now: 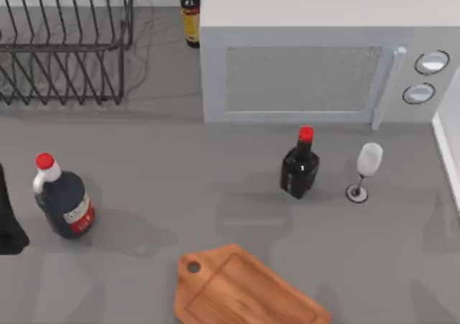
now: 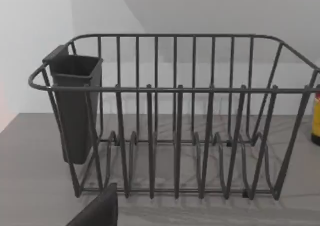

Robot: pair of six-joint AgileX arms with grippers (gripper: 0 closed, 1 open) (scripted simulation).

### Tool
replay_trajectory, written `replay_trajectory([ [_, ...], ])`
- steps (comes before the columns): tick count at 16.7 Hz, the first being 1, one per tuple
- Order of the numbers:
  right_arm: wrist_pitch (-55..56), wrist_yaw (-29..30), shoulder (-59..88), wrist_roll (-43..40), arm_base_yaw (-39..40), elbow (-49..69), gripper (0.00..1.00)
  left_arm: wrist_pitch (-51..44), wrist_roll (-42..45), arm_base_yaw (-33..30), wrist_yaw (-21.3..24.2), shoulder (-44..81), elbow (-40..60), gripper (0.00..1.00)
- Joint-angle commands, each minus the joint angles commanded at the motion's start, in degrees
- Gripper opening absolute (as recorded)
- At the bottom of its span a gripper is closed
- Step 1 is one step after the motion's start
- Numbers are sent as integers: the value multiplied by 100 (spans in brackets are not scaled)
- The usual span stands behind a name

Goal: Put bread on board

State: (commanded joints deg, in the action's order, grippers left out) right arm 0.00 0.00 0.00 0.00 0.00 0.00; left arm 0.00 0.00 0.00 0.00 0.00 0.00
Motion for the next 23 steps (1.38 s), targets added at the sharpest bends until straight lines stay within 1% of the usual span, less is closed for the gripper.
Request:
replay_trajectory([
  [4, 0, 0, 0, 0, 0, 0, 100, -121, 20, 40, -11, 174, 175, 100],
  [7, 0, 0, 0, 0, 0, 0, 100, -579, 96, 171, -32, 893, 878, 100],
  [9, 0, 0, 0, 0, 0, 0, 100, -1031, 171, 285, -40, 1680, 1574, 100],
  [12, 0, 0, 0, 0, 0, 0, 100, -1876, 310, 476, -41, 3314, 2787, 100],
  [18, 0, 0, 0, 0, 0, 0, 100, -3820, 633, 866, -25, 7275, 5337, 100],
  [23, 0, 0, 0, 0, 0, 0, 100, -5168, 875, 1139, -8, 9768, 7241, 100],
])
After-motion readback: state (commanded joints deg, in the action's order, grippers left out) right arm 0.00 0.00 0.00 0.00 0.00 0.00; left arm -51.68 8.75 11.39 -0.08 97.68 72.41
